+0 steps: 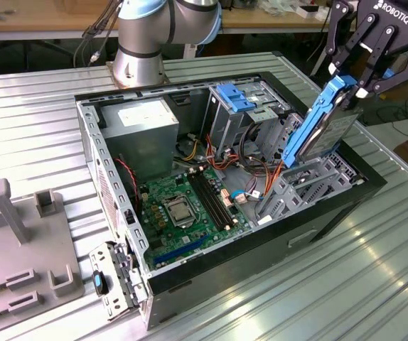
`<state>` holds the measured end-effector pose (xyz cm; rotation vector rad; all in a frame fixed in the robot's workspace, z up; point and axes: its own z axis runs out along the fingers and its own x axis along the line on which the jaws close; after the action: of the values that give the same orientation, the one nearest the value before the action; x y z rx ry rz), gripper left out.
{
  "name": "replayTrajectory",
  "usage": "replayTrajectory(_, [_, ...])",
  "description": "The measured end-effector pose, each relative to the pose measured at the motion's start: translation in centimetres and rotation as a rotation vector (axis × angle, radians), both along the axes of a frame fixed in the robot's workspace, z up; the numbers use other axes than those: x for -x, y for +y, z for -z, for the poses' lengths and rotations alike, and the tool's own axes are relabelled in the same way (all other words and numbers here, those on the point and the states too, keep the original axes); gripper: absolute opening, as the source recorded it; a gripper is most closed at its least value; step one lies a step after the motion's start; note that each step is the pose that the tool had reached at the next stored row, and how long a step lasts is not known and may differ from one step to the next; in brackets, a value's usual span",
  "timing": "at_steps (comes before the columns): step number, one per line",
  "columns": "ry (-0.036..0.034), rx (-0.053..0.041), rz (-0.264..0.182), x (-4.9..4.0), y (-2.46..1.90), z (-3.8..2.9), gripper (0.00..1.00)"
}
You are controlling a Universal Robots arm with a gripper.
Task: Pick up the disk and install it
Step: 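Insert the disk into the insertion slot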
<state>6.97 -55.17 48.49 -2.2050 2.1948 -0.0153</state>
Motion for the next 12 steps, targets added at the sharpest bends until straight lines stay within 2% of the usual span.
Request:
replayTrajectory(1, [0.0,-0.0002,0.0,-0.09,-0.03,0.08,0.37])
replayTrajectory(2, [0.0,-0.0001,0.001,-0.42,-0.83,0.65,0.37])
replayTrajectory(3, [0.0,0.0003,0.001,-0.72,-0.96,1.09,0.37])
replayTrajectory(4, [0.0,0.0176,0.001,-0.73,-1.17,1.72,0.37])
replayTrajectory(5, [0.0,0.018,0.001,-0.73,-1.17,2.09,0.37])
replayTrajectory(12, [0.0,0.0179,0.001,-0.73,-1.17,2.62,0.37])
